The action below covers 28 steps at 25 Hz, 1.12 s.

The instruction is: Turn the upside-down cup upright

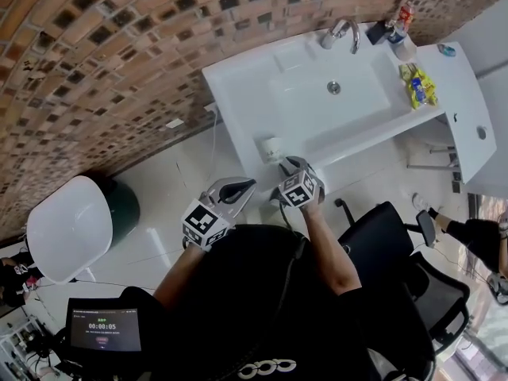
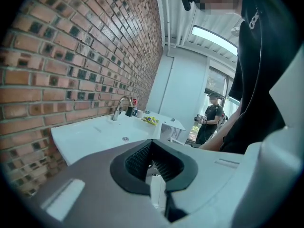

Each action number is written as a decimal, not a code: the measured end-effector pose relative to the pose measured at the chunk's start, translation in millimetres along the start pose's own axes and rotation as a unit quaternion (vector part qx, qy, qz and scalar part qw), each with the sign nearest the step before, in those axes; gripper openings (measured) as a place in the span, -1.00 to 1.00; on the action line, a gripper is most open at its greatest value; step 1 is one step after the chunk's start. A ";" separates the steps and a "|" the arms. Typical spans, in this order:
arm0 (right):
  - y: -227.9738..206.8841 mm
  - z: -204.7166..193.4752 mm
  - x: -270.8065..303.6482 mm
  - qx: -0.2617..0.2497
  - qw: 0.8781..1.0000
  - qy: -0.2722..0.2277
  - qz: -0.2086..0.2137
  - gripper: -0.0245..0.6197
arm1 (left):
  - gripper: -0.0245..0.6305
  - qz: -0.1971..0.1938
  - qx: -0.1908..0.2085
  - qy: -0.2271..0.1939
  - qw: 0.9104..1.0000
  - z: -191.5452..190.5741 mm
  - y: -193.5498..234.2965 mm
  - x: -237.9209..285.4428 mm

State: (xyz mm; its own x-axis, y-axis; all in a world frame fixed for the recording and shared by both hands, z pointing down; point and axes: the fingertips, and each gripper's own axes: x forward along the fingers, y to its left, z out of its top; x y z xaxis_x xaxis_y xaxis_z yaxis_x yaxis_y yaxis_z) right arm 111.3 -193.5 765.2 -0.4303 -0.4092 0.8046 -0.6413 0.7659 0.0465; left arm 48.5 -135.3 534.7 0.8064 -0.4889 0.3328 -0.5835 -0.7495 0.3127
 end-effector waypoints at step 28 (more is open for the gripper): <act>-26.8 14.0 -40.5 -0.131 0.985 0.088 -0.074 -0.94 | -0.88 -0.002 -0.002 -0.027 1.000 5.9 12.8 -18.3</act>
State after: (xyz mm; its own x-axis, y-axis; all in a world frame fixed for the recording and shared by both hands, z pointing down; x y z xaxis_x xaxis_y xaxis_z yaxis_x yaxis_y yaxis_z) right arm 137.0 -204.4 723.1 -0.2141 -0.4509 0.8665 -0.4932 0.8156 0.3025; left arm 26.8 -138.6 527.4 0.8121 -0.5103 0.2829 -0.5814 -0.7491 0.3175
